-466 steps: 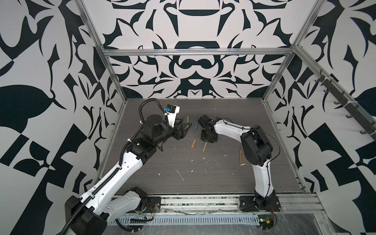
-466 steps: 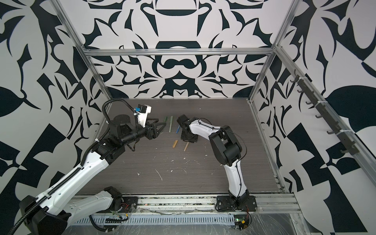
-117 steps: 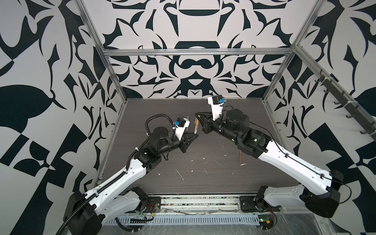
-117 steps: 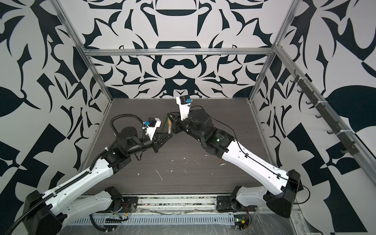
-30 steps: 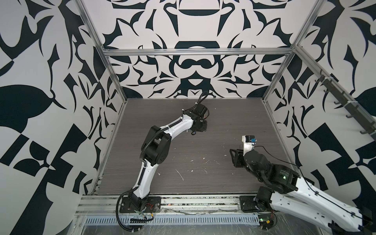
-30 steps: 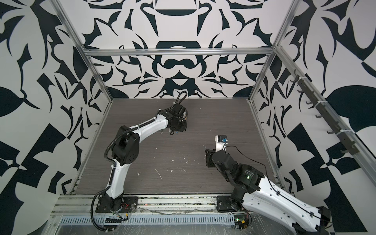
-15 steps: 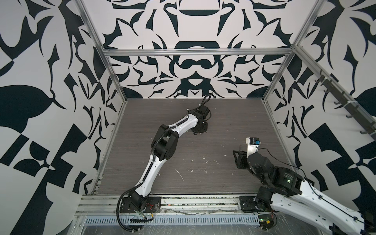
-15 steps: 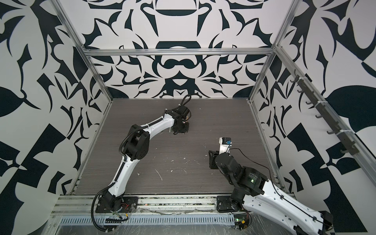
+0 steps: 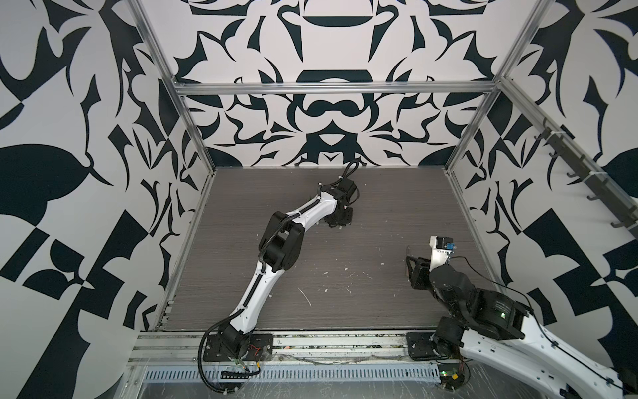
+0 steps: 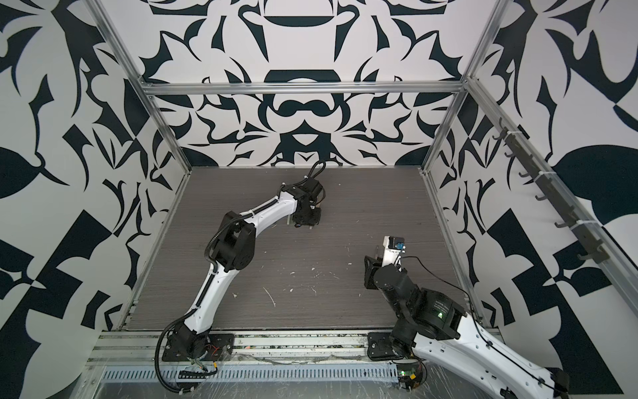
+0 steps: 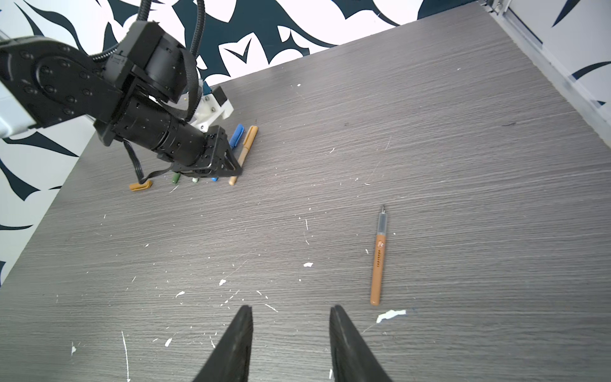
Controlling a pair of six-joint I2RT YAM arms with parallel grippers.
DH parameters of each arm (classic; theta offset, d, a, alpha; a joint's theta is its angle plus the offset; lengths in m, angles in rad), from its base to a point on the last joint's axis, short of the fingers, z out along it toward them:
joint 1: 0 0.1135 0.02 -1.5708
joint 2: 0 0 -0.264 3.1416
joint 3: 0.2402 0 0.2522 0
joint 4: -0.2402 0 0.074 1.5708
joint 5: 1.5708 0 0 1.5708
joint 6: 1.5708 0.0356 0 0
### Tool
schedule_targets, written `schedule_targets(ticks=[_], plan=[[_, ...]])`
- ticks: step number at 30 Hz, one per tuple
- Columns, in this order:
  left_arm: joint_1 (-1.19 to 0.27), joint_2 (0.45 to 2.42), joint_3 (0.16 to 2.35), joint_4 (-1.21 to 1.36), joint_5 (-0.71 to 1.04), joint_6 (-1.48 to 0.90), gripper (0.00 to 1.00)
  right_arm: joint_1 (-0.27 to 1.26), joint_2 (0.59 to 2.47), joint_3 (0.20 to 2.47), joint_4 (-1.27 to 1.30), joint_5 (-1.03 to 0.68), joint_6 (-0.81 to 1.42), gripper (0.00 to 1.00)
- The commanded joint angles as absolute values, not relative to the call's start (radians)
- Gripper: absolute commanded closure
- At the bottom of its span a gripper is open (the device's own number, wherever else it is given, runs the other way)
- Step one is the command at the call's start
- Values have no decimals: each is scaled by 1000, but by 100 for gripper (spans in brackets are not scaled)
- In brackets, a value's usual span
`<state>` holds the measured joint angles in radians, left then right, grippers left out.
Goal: Insert the pens into the pen caps
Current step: 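Lower the capped pen beside the blue pen with left gripper while right withdraws, then open the left gripper and lift it away from the pens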
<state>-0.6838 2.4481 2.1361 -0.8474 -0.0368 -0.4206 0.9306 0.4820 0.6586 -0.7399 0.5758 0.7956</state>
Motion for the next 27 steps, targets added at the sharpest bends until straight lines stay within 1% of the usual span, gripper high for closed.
schedule_targets(ticks=[1, 5, 8, 10, 14, 17, 19, 22, 25, 27], plan=[[-685, 2469, 2177, -909, -21, -408, 78, 927, 473, 680, -749, 611, 802, 58], [-684, 2442, 2192, -920, -1, -401, 78, 928, 477, 681, -747, 599, 799, 59], [-684, 2389, 2191, -926, 31, -376, 75, 927, 485, 686, -735, 583, 782, 59], [-684, 2323, 2162, -913, 43, -356, 72, 928, 498, 689, -715, 570, 765, 58], [-678, 2133, 2019, -836, 65, -303, 63, 926, 560, 710, -674, 538, 715, 56], [-652, 1995, 1892, -775, 73, -282, 54, 926, 623, 730, -647, 510, 689, 55], [-610, 1918, 1810, -748, 93, -282, 51, 926, 655, 732, -616, 492, 679, 53], [-500, 1812, 1679, -710, 119, -308, 46, 926, 691, 732, -574, 473, 666, 51], [-352, 1736, 1550, -666, 130, -359, 40, 925, 723, 740, -556, 459, 660, 50], [-250, 1720, 1488, -642, 153, -390, 37, 924, 736, 739, -545, 450, 660, 49]])
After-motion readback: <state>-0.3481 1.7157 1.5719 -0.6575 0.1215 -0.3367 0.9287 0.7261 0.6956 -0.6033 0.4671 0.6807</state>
